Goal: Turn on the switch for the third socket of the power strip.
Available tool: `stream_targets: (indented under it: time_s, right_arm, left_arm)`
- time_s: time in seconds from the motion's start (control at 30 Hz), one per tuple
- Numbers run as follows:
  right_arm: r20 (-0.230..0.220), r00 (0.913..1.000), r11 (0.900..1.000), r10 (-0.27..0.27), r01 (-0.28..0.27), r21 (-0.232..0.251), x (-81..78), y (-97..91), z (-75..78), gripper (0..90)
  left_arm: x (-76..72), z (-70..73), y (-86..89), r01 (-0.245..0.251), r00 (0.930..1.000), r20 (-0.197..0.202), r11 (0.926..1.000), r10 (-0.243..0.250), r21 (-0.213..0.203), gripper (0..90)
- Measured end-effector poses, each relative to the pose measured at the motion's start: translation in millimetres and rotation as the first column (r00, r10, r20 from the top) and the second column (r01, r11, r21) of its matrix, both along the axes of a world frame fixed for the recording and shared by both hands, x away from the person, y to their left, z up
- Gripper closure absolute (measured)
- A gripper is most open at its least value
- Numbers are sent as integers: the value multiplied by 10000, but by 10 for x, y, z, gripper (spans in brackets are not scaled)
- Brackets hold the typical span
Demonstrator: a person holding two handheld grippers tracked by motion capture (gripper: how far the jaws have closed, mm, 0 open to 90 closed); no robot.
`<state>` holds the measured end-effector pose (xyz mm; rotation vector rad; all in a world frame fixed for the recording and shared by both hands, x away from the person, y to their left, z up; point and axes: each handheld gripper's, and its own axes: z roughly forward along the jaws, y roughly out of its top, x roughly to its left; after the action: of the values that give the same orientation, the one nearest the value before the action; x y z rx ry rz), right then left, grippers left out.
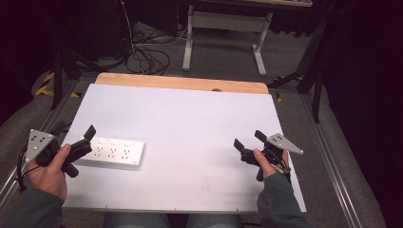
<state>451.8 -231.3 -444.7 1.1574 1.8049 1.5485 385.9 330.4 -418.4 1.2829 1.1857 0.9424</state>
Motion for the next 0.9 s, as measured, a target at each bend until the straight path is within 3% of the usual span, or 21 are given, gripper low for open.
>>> stream_targets:
  time_s: [0.57,0.73,0.9]
  right_arm:
    - [-27,9998,9997,182,-182,-141,7,27,-3,49]
    - [-23,9998,9997,196,-197,-155,9,32,-1,50]
    - [-18,9998,9996,197,-197,-212,1,24,1,52]
  left_arm:
    - [1,8,-6,16,10000,29,9999,-16,109,72]
    - [10,20,-13,-10,9999,-104,9990,15,440,170]
    - [29,39,13,379,9984,-416,9992,-373,136,386]
